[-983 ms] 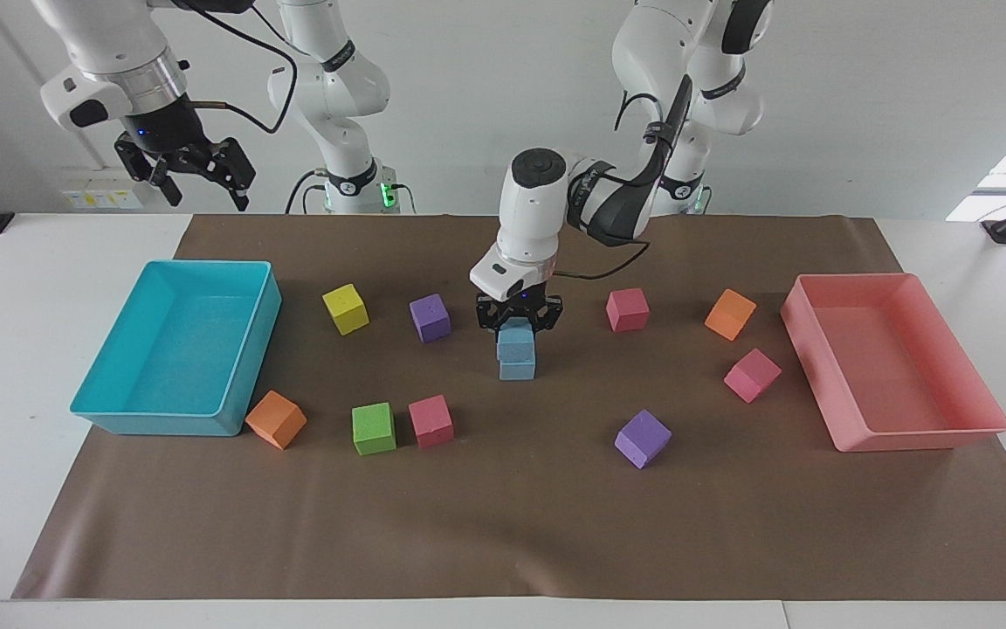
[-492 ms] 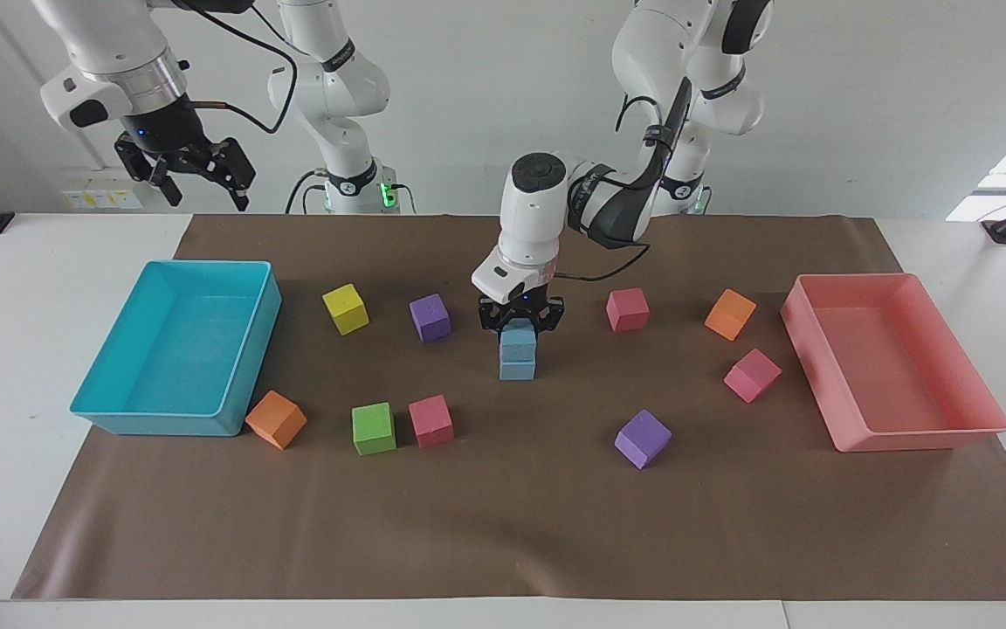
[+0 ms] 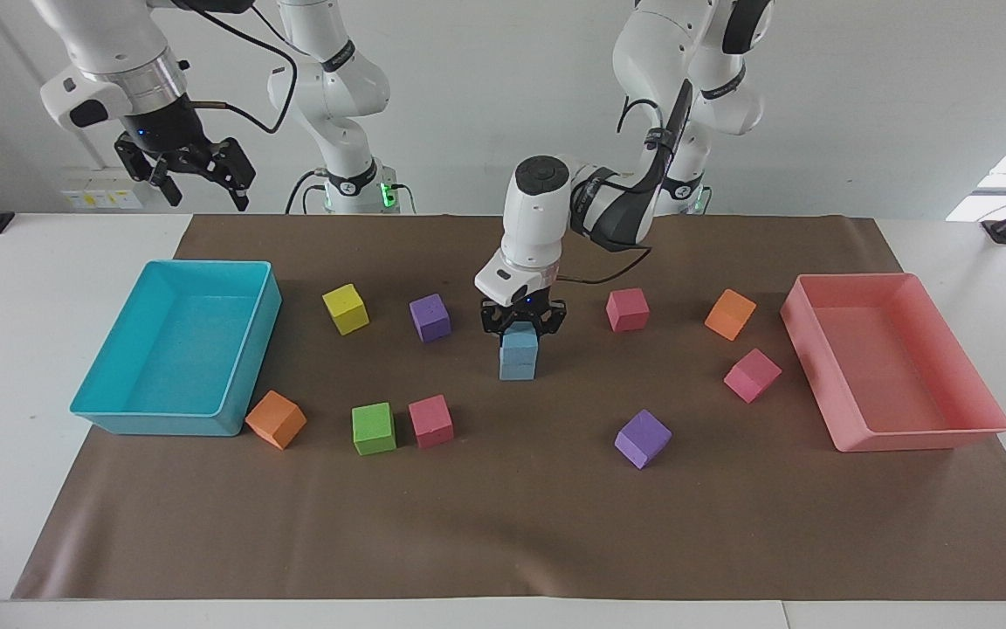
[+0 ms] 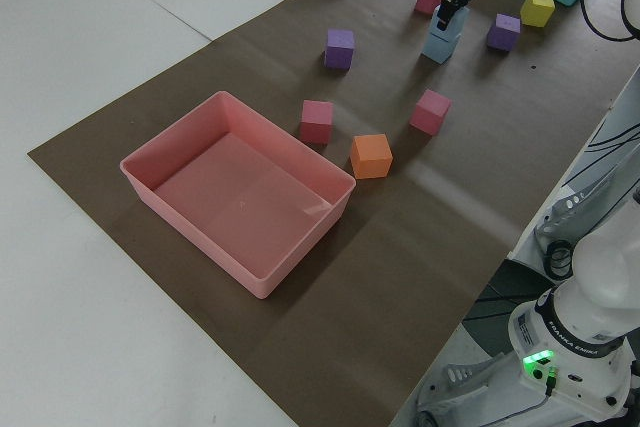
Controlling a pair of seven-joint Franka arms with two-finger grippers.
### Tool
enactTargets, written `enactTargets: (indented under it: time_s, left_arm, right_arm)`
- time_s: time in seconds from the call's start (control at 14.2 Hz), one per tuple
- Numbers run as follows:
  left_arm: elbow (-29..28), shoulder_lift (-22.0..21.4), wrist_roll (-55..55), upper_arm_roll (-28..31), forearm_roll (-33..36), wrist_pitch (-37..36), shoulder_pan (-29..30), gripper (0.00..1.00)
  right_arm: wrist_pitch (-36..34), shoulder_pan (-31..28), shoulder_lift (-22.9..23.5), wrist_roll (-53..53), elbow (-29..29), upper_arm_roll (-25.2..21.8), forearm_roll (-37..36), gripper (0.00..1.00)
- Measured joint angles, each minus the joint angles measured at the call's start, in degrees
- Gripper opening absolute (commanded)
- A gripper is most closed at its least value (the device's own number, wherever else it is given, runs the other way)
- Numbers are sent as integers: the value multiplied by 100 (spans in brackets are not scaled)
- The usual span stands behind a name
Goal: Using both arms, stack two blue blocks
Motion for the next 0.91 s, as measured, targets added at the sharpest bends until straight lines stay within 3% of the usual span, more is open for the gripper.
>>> enactTargets:
  time_s: [0.28, 0.63, 0.77, 0.91]
  left_arm:
    - [-40, -1, 0, 13, 1, 69, 0, 24]
    - [-52, -1, 1, 11, 1, 75, 0, 42]
    - [-56, -3, 1, 2, 1, 75, 0, 56]
    - [-59, -6, 1, -6, 1, 73, 0, 60]
  right_arm:
    - [0, 0, 0, 0, 0, 0, 0, 100]
    - [0, 0, 0, 0, 0, 0, 0, 100]
    - [0, 0, 0, 0, 0, 0, 0, 100]
    - [0, 0, 0, 0, 0, 0, 0, 100]
